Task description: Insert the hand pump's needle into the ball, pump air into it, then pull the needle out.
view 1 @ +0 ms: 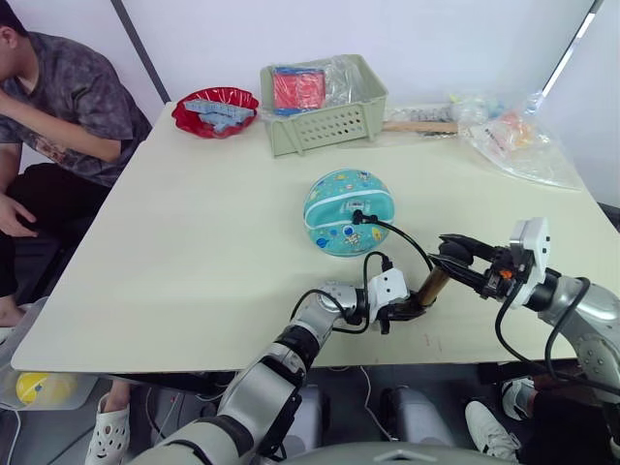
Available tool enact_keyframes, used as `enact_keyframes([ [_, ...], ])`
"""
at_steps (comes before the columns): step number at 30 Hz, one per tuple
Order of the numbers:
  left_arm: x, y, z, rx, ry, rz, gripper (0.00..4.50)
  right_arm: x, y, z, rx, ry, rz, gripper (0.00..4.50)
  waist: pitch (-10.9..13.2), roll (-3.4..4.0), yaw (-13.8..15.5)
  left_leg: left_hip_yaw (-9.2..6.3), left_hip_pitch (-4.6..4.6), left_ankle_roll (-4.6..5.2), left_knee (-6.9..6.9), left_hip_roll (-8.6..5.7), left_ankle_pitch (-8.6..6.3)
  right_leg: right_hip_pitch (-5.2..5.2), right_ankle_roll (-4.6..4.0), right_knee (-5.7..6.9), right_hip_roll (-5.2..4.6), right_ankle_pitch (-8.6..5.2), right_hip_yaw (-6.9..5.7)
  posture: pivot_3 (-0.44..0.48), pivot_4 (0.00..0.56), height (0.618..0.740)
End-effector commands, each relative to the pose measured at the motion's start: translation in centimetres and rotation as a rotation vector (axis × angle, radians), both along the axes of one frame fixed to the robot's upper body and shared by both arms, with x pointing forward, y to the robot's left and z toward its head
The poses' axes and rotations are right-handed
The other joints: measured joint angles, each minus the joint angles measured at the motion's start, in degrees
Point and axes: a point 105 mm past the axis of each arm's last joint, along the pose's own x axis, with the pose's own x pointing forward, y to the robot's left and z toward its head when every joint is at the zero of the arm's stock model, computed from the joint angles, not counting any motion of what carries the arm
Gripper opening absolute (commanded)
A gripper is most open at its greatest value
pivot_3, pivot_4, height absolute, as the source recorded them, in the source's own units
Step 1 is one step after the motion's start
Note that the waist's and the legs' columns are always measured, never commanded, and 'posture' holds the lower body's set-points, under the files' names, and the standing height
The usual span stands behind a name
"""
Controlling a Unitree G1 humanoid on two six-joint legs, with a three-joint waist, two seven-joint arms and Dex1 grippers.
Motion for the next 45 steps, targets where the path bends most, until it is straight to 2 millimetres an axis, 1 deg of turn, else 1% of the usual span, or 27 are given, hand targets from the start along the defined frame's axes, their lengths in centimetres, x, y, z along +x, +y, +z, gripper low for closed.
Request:
enact_keyframes([
  [1, -1.4, 0.9, -2.5, 0.085, 0.072, -0.026, 1.09, 0.1, -0.8, 2.0, 0.006, -0.030, -0.002, 1.72, 0.0, 0.01, 0.0, 0.00, 0.00, 0.00, 0.00, 0.00, 0.00, 0.00, 0.00, 0.00, 0.00, 0.00, 0.00, 0.000, 0.150, 0.738],
  [4, -1.4, 0.9, -2.5, 0.086, 0.074, -0.025, 1.09, 0.1, -1.0, 4.0, 0.017, -0.065, 0.012, 1.72, 0.2, 0.25, 0.0, 0.01, -0.03, 0.00, 0.00, -0.01, 0.00, -0.02, 0.00, 0.00, -0.02, 0.00, 0.00, 0.000, 0.150, 0.738],
  [6, -1.4, 1.0, -2.6, 0.088, 0.073, -0.026, 1.09, -0.1, -1.3, 5.7, 0.034, -0.090, 0.027, 1.72, 0.3, 0.36, 0.0, 0.00, -0.05, 0.00, 0.00, -0.02, 0.00, -0.03, 0.00, 0.00, -0.03, 0.00, -0.01, 0.000, 0.150, 0.738],
  [8, -1.4, 1.0, -2.6, 0.089, 0.072, -0.028, 1.09, -0.4, -1.8, 8.3, 0.080, -0.134, 0.054, 1.72, 0.3, 0.39, 0.0, -0.01, -0.08, 0.00, 0.00, -0.03, 0.00, -0.03, 0.00, -0.02, -0.04, 0.00, -0.02, 0.000, 0.150, 0.738],
  [10, -1.4, 1.0, -2.6, 0.089, 0.073, -0.029, 1.09, -0.7, -2.2, 10.0, 0.081, -0.160, 0.072, 1.72, 0.5, 0.52, 0.1, 0.00, -0.11, 0.00, 0.00, -0.06, 0.00, -0.05, 0.01, -0.02, -0.08, 0.01, 0.00, 0.000, 0.150, 0.738],
  [17, -1.5, 1.0, -2.7, 0.090, 0.076, -0.031, 1.09, -1.3, -3.5, 13.8, 0.062, -0.205, 0.080, 1.72, 0.5, 0.54, 0.1, 0.02, -0.19, 0.01, -0.01, -0.08, 0.00, -0.14, 0.01, -0.04, -0.12, 0.01, -0.02, 0.000, 0.150, 0.738],
  [20, -1.5, 1.0, -2.8, 0.093, 0.077, -0.031, 1.09, -1.5, -4.2, 16.4, 0.078, -0.232, 0.066, 1.72, 0.5, 0.63, 0.1, 0.06, -0.24, 0.02, 0.00, -0.09, 0.00, -0.20, 0.01, -0.04, -0.15, 0.02, 0.01, 0.000, 0.150, 0.738],
  [22, -1.6, 1.1, -2.8, 0.093, 0.077, -0.031, 1.09, -1.7, -4.3, 17.8, 0.101, -0.249, 0.068, 1.72, 0.5, 0.63, 0.1, 0.09, -0.26, 0.02, 0.00, -0.11, 0.00, -0.23, 0.01, -0.03, -0.19, 0.02, 0.01, 0.000, 0.150, 0.738],
  [23, -1.6, 1.1, -2.9, 0.093, 0.078, -0.031, 1.09, -1.8, -4.3, 18.3, 0.110, -0.253, 0.072, 1.72, 0.5, 0.60, 0.1, 0.08, -0.27, 0.02, 0.00, -0.10, 0.00, -0.25, 0.01, -0.03, -0.20, 0.02, 0.00, 0.000, 0.150, 0.738],
  [25, -1.6, 1.1, -2.9, 0.092, 0.079, -0.031, 1.09, -1.8, -4.1, 18.4, 0.108, -0.244, 0.077, 1.72, 0.5, 0.64, 0.1, 0.05, -0.50, 0.02, 0.00, -0.09, 0.00, -0.45, -0.01, -0.03, -0.19, 0.03, -0.02, 0.000, 0.150, 0.738],
  [26, -1.7, 1.1, -2.9, 0.092, 0.079, -0.031, 1.09, -1.7, -4.0, 18.1, 0.099, -0.233, 0.079, 1.72, 0.5, 0.65, 0.1, 0.07, -0.66, 0.02, 0.03, -0.10, 0.00, -0.61, -0.01, 0.02, -0.20, 0.04, 0.00, 0.000, 0.150, 0.738],
  [28, -1.7, 1.1, -2.9, 0.090, 0.079, -0.031, 1.09, -1.5, -3.7, 16.7, 0.060, -0.190, 0.079, 1.72, 0.5, 0.64, 0.1, 0.10, -0.97, 0.02, 0.08, -0.11, 0.00, -0.90, -0.01, 0.07, -0.20, 0.06, 0.03, 0.000, 0.150, 0.738],
  [31, -1.7, 1.1, -2.9, 0.088, 0.078, -0.032, 1.09, -1.1, -3.4, 14.6, 0.018, -0.139, 0.072, 1.72, 0.5, 0.64, 0.2, 0.10, -0.97, 0.07, 0.08, -0.13, -0.02, -0.89, -0.01, 0.06, -0.24, 0.06, 0.02, 0.000, 0.150, 0.738],
  [33, -1.7, 1.1, -2.8, 0.086, 0.078, -0.033, 1.09, -0.5, -3.0, 12.0, -0.007, -0.089, 0.060, 1.72, 0.4, 0.52, 0.2, 0.10, -0.96, 0.07, 0.08, -0.13, -0.03, -0.88, -0.01, 0.05, -0.24, 0.06, 0.01, 0.000, 0.150, 0.738],
  [34, -1.7, 1.1, -2.8, 0.086, 0.077, -0.032, 1.09, -0.3, -2.8, 10.3, -0.027, -0.061, 0.060, 1.72, 0.3, 0.36, 0.1, 0.08, -0.93, 0.08, 0.07, -0.12, -0.03, -0.87, -0.01, 0.05, -0.23, 0.06, -0.01, 0.000, 0.150, 0.738],
  [36, -1.7, 1.2, -2.8, 0.086, 0.076, -0.030, 1.09, -0.1, -2.5, 8.1, -0.035, -0.034, 0.052, 1.72, 0.3, 0.33, 0.1, 0.05, -0.85, 0.08, 0.07, -0.09, -0.03, -0.78, -0.01, 0.05, -0.18, 0.05, -0.03, 0.000, 0.150, 0.738],
  [39, -1.6, 1.3, -2.8, 0.085, 0.074, -0.028, 1.09, -0.1, -1.9, 5.7, -0.034, -0.005, 0.050, 1.72, 0.2, 0.27, -0.1, 0.10, -0.67, 0.08, 0.08, -0.08, -0.03, -0.65, 0.00, 0.05, -0.13, 0.04, 0.02, 0.000, 0.150, 0.738],
  [43, -1.7, 1.5, -2.8, 0.084, 0.073, -0.026, 1.09, -0.4, -1.2, 1.9, -0.055, 0.063, 0.056, 1.72, 0.2, 0.19, -0.1, 0.09, -0.30, 0.07, 0.05, 0.02, -0.03, -0.37, -0.01, 0.06, 0.00, 0.02, 0.03, 0.000, 0.150, 0.738],
  [45, -1.7, 1.5, -2.8, 0.084, 0.072, -0.027, 1.09, -0.5, -1.0, 0.8, -0.063, 0.075, 0.053, 1.72, 0.1, 0.16, -0.1, 0.09, -0.12, 0.07, -0.03, 0.04, -0.03, -0.21, -0.03, 0.05, 0.03, 0.00, 0.04, 0.000, 0.150, 0.738],
])
